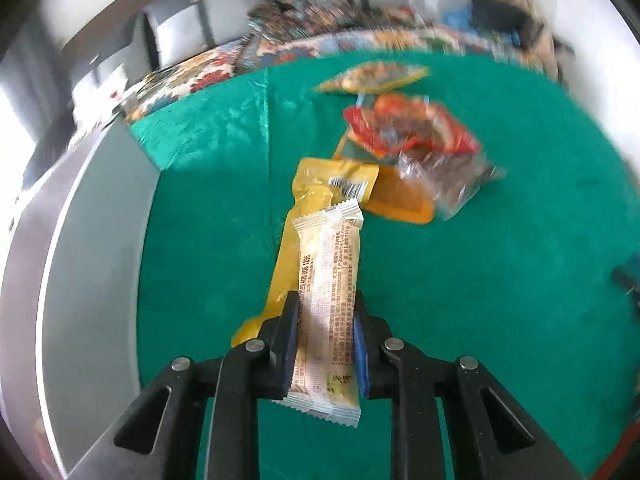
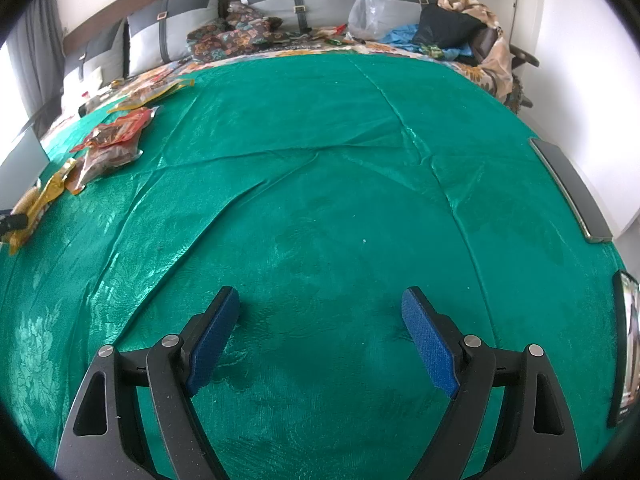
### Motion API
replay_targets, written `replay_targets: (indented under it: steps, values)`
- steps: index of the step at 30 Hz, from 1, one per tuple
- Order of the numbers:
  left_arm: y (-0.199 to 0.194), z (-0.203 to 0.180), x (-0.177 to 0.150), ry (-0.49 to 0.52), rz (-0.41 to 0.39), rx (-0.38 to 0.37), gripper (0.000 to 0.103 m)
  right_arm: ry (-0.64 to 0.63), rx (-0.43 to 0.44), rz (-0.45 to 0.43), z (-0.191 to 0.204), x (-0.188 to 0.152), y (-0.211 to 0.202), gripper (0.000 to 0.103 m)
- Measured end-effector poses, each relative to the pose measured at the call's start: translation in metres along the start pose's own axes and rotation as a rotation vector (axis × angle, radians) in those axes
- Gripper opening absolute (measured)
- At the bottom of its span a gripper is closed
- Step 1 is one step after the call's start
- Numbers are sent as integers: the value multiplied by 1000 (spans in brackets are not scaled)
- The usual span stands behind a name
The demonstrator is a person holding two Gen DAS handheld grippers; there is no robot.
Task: Organize snacks
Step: 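Reach the left tool to the cream-wrapped bar and close on it, then lift the cream bar with the left tool while the right tool grasps the long yellow pouch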
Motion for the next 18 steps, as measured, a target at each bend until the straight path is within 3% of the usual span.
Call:
replay_targets:
  steps: [5, 11, 18]
  values:
    - [-43, 13, -39, -115, -14, -89, 22, 0, -1, 0, 0, 0, 0, 86]
    - [-78, 40, -91, -194, -9, -88, 22, 0, -1, 1, 1, 0, 0, 86]
    - [-114, 65, -114, -264, -83, -100, 22, -9, 1, 39, 11, 5, 1, 87]
Point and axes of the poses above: each gripper's, at about its wrist camera, not at the fingertips, and y roughly the way its jaws point, z to its left, x to its top, the point moved 3 cm from there along y, roughly the way its jaws point, and after that the axes turned 15 degrees about -y, right-handed, at the moved point
